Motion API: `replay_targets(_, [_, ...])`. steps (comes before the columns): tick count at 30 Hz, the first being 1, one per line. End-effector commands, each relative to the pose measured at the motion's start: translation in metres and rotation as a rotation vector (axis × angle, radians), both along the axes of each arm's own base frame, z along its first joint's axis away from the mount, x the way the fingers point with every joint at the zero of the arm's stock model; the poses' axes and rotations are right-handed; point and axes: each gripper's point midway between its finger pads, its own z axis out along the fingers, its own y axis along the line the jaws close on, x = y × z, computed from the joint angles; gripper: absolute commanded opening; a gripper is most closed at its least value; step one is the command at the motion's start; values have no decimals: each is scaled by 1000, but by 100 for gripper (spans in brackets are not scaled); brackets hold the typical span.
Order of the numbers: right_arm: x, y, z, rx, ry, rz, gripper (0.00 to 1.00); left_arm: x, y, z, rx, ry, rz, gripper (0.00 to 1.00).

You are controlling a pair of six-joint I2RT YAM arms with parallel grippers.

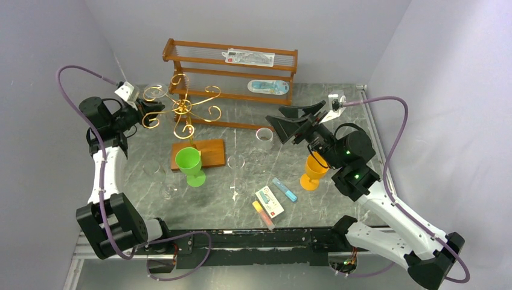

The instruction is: Place the wine glass upside down on the wine glass rack

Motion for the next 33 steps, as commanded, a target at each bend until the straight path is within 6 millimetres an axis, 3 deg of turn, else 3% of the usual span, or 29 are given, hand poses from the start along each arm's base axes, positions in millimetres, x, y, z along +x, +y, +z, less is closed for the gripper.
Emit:
replay_targets(1, [-4, 0, 0, 15, -8, 21, 71, 5, 6, 17, 27, -85, 69, 5])
replay_targets(13, [-7, 0, 0, 17, -6, 28, 71, 5, 27, 24, -10, -142, 239, 5])
replay_targets(18, [-6, 3, -1, 4, -4, 38, 71, -4, 36, 27, -39, -173, 325, 5])
replay_targets(24, [-7, 3, -1, 3, -3, 43, 72, -9, 38, 32, -86, -204, 355, 5])
replay_targets(30, [-8, 2, -1, 3, -5, 41, 72, -7, 24, 35, -121, -168, 246, 5])
replay_targets(33, [-8, 2, -1, 1, -6, 37, 72, -6, 33, 36, -131, -177, 303, 5])
